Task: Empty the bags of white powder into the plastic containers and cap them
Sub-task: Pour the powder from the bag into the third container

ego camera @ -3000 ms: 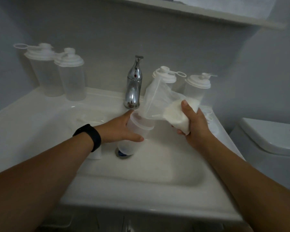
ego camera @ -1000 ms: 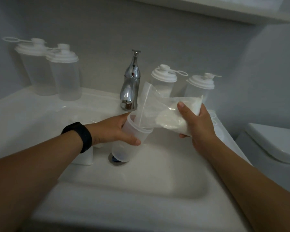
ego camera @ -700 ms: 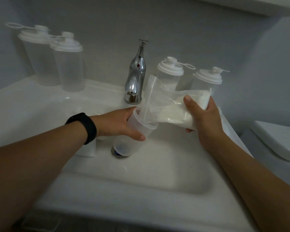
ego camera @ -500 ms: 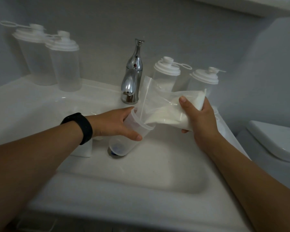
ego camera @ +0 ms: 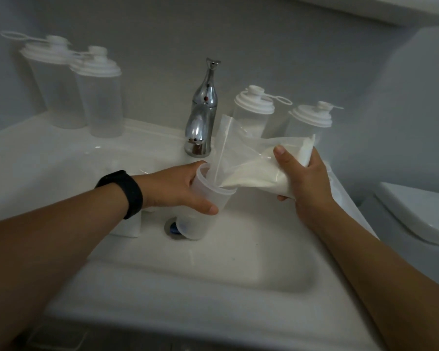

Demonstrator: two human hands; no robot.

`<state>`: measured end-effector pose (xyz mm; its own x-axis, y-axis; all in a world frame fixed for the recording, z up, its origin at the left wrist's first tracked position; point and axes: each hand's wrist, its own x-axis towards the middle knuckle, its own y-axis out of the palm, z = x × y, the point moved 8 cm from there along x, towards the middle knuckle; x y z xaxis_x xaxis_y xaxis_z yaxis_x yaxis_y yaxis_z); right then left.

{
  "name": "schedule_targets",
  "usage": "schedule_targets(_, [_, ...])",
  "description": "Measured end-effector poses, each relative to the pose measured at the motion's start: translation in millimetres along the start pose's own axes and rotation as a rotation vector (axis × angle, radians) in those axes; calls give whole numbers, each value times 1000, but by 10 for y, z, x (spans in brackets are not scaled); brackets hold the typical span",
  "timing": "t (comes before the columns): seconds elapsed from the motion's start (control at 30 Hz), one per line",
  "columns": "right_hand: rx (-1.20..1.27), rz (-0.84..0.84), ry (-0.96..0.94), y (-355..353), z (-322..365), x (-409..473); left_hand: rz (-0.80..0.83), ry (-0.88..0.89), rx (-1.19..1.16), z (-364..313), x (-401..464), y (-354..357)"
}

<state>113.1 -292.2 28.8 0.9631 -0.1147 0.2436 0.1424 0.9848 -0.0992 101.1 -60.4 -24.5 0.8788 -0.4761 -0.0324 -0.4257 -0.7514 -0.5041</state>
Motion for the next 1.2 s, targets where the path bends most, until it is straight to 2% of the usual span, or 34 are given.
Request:
schedule_targets(0.27, [46,6,26,26,-28,2,1,15,-31,71,29,43])
schedule_targets(0.47, [45,17,35,26,-47,7,99,-16,-128,42,-24,96])
schedule_targets(0.7, [44,34,26,33,-37,-1,-107,38,-205,-147,-10,-47])
schedule_targets(0.83, [42,34,32,37,-43,5,-98,61,-119,-193,-18,-45])
schedule_targets(0.97, [52,31,32,30,-50,11,-192,79,-22,-225,-51,-165])
schedule_targets(1.07, [55,38,30,35,-46,7,-204,99,46,-251,-64,-204])
schedule_targets(1.2, [55,47,26,36,-24,-1,-213,117,14,-262,-84,-237])
